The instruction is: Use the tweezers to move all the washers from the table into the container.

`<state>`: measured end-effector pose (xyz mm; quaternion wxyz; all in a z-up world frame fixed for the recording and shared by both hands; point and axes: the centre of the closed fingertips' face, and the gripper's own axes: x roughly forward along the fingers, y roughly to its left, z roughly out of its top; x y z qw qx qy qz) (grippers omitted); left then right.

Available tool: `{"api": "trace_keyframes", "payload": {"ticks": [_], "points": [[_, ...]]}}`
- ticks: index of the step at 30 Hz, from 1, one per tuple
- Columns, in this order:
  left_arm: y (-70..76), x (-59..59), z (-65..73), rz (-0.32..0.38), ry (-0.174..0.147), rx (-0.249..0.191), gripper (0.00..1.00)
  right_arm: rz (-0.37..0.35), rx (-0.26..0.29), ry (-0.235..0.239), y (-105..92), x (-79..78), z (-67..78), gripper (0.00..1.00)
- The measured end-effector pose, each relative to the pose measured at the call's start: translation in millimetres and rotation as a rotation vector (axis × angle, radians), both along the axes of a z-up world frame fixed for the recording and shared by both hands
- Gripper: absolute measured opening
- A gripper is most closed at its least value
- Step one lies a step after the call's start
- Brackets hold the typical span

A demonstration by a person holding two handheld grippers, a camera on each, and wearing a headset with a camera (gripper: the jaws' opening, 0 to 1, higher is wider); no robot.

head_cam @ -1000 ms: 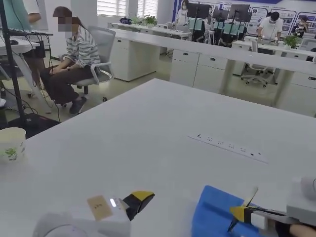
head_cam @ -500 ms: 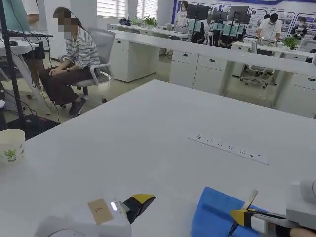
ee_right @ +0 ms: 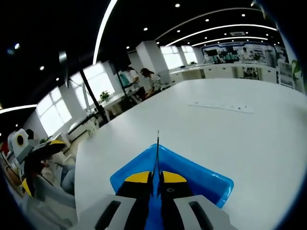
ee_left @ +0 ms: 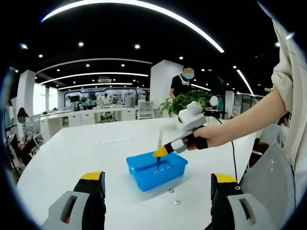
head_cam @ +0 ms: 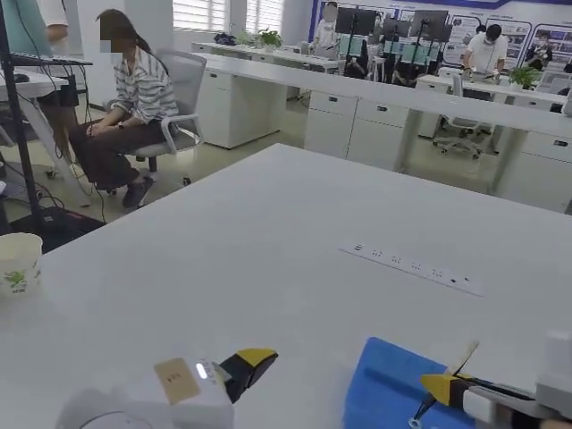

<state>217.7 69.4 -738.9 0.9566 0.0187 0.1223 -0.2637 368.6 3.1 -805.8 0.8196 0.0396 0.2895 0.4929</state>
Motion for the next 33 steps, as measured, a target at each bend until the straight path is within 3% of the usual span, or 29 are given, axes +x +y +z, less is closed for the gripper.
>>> {"api": "trace_keyframes", "payload": {"ticks": [10, 17, 19, 22, 33], "points": [[-0.9, -0.8, -0.5, -0.006, 0.001, 0.001, 0.93, -0.006, 0.087, -0.012, -2.0, -15.5, 24.2, 0.04], [-1.3, -0.6, -0.8, -0.007, 0.002, 0.001, 0.93, 0.023, 0.153, 0.002, 2.3, -36.5, 35.9, 0.04], [-1.5, -0.5, -0.7, -0.008, 0.002, 0.001, 0.93, 0.043, 0.169, 0.014, 4.4, -44.9, 35.3, 0.04], [-1.5, -0.4, -0.9, -0.009, 0.003, 0.002, 0.93, 0.068, 0.15, 0.021, 5.4, -55.2, 27.2, 0.04], [-1.4, -0.1, -0.2, -0.007, 0.001, 0.002, 0.93, 0.094, 0.101, 0.04, 9.8, -71.5, 4.1, 0.04]]}}
